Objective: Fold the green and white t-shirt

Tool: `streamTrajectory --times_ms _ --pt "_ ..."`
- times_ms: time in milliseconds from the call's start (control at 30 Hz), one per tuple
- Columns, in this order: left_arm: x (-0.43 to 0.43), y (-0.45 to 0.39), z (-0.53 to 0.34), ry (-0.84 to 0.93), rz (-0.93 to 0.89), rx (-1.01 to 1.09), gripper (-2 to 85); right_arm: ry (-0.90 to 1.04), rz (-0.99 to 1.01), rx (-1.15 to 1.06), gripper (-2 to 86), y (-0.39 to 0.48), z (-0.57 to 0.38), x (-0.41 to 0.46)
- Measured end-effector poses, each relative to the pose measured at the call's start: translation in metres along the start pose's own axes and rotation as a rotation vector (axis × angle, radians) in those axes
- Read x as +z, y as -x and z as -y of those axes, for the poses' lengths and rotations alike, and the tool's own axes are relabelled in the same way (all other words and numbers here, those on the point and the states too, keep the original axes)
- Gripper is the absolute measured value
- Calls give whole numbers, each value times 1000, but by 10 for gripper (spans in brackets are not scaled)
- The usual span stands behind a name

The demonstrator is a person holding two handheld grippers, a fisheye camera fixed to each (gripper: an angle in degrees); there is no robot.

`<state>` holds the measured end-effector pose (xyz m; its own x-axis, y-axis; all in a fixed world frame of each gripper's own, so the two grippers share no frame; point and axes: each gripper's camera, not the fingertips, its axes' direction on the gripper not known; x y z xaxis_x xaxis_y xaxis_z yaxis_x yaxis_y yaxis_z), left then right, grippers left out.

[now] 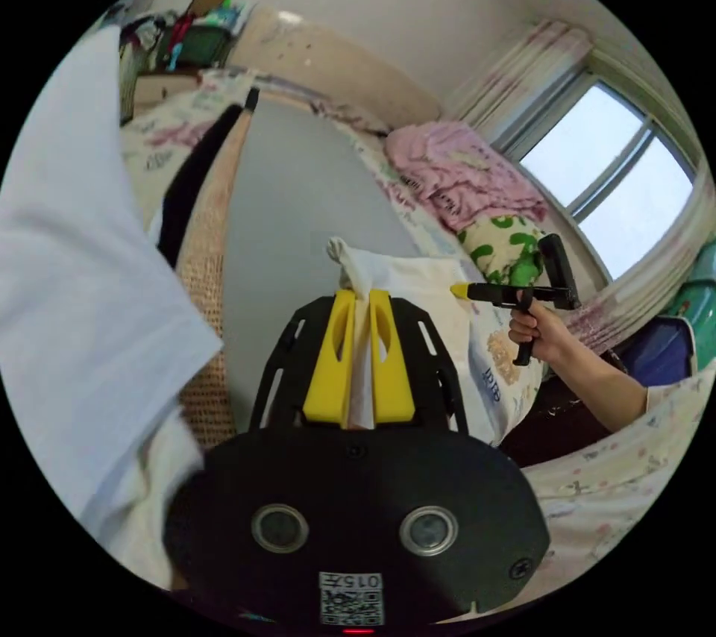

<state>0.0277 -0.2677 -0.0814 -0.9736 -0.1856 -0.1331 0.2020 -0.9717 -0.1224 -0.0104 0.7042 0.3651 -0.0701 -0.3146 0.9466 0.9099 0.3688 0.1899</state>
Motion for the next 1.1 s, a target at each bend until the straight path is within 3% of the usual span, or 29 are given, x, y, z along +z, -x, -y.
streamTrajectory --times_ms 167,333,567,733,900,1000,1100 --pt "-171 -53 -48 -382 -61 166 15 -222 75 -301 37 52 -47 -59" --pt "-313 -104 -109 -649 20 316 12 -410 132 -604 35 113 -103 -74" --pt "-502 -161 -267 -902 249 367 10 -403 368 -861 31 164 -163 -11" --pt "-595 -200 -375 -923 471 325 10 -236 601 -919 27 182 -213 82" --pt "-630 -199 -422 -888 496 230 16 -175 598 -867 20 166 -250 156" --pt "-621 -165 -420 -846 430 131 25 -198 475 -782 21 145 -258 216" --pt "-581 -111 -401 -750 487 -4 51 -200 153 -668 34 131 -256 314"
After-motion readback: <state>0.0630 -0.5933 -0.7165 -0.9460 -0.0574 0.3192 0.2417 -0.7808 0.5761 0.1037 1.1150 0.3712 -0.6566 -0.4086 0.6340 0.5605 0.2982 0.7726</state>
